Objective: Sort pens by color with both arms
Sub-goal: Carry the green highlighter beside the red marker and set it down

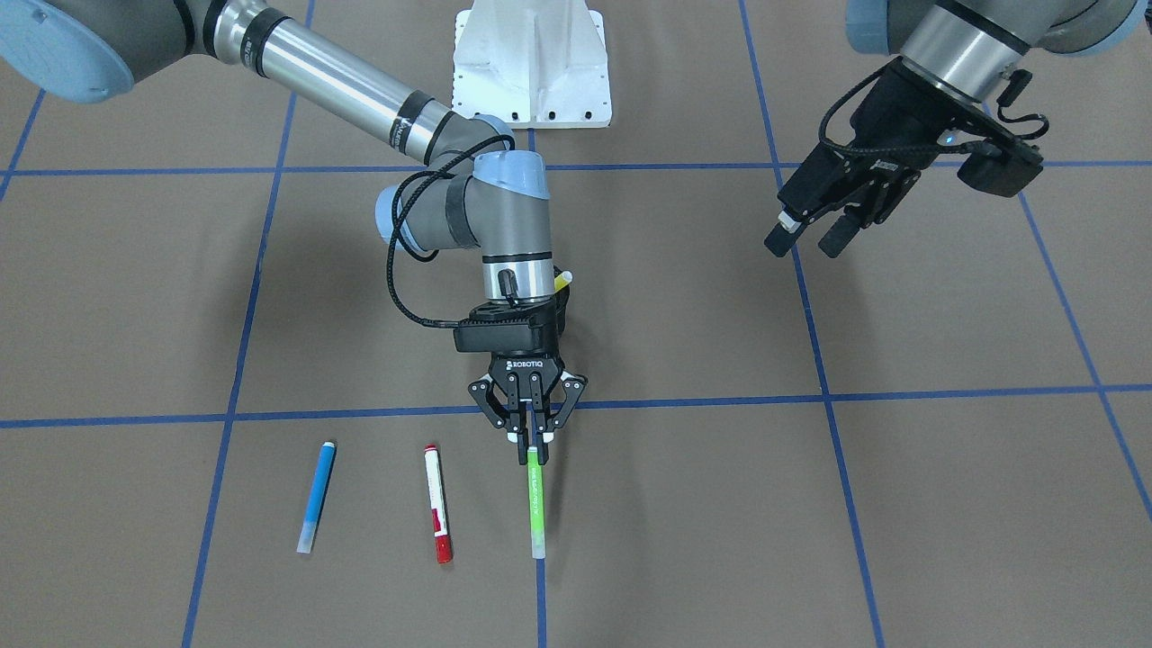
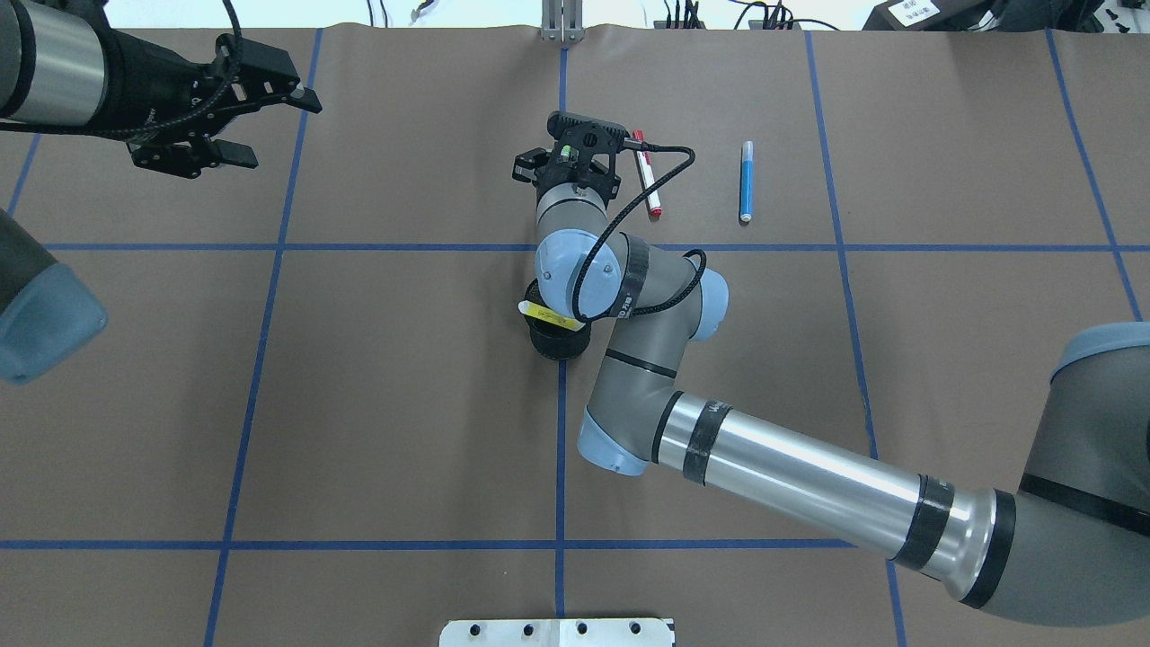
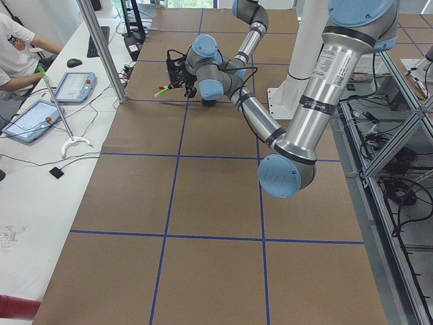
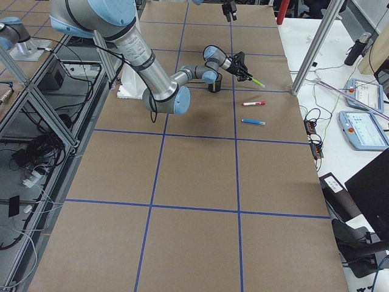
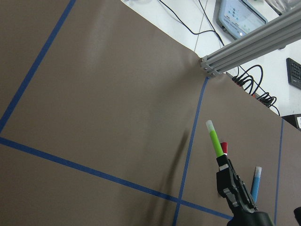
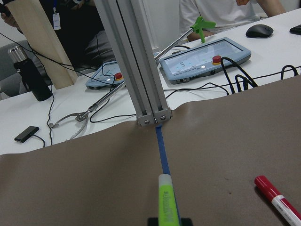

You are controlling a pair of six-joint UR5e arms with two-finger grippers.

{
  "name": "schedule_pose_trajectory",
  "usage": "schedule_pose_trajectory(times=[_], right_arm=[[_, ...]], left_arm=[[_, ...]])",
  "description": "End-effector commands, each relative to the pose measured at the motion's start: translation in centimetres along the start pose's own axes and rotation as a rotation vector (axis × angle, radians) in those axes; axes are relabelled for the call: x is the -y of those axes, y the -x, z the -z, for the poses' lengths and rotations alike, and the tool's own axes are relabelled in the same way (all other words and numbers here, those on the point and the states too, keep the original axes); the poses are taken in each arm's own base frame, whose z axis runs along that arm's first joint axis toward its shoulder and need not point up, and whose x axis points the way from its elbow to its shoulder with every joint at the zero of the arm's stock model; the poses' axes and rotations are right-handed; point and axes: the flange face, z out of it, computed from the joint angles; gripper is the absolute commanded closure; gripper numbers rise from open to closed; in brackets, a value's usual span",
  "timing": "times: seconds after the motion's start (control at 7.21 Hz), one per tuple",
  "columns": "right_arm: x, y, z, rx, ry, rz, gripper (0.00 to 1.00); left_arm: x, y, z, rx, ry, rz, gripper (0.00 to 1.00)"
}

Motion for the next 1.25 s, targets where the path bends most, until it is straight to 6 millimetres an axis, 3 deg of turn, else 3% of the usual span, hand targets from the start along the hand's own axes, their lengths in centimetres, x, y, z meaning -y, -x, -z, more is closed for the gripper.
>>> schedule_pose_trajectory(times=[0.0, 0.42, 0.55, 0.69, 0.83, 0.97, 1.11], right_arm=[[-1.10, -0.53, -0.06, -0.007, 0.009, 0.050, 1.00], [-1.02, -0.55, -0.14, -0.014, -0.003, 0.124, 1.00], [-1.07, -0.60, -0.19, -0.016, -0.002, 0.129, 0.71], [-1.07, -0.60, -0.19, -0.016, -0.002, 0.133, 0.35], [-1.15, -0.82, -0.27, -0.018, -0.003, 0.135, 0.13], [-1.07, -0.68, -0.20, -0.017, -0.004, 0.134, 0.04], [-0.90, -0.62, 0.04, -0.011, -0.005, 0.130, 0.01]], left_arm=[[0.03, 0.03, -0.05, 0.001, -0.001, 0.000, 0.01], [0.03, 0.03, -0.05, 0.001, -0.001, 0.001, 0.01], [0.03, 0.03, -0.05, 0.001, -0.001, 0.000, 0.01], [0.03, 0.03, -0.05, 0.001, -0.001, 0.000, 0.01], [0.03, 0.03, -0.05, 0.001, -0.001, 0.000, 0.01], [0.02, 0.03, -0.05, 0.001, 0.001, 0.001, 0.01], [0.09, 0.12, -0.18, 0.005, 0.001, 0.003, 0.01]])
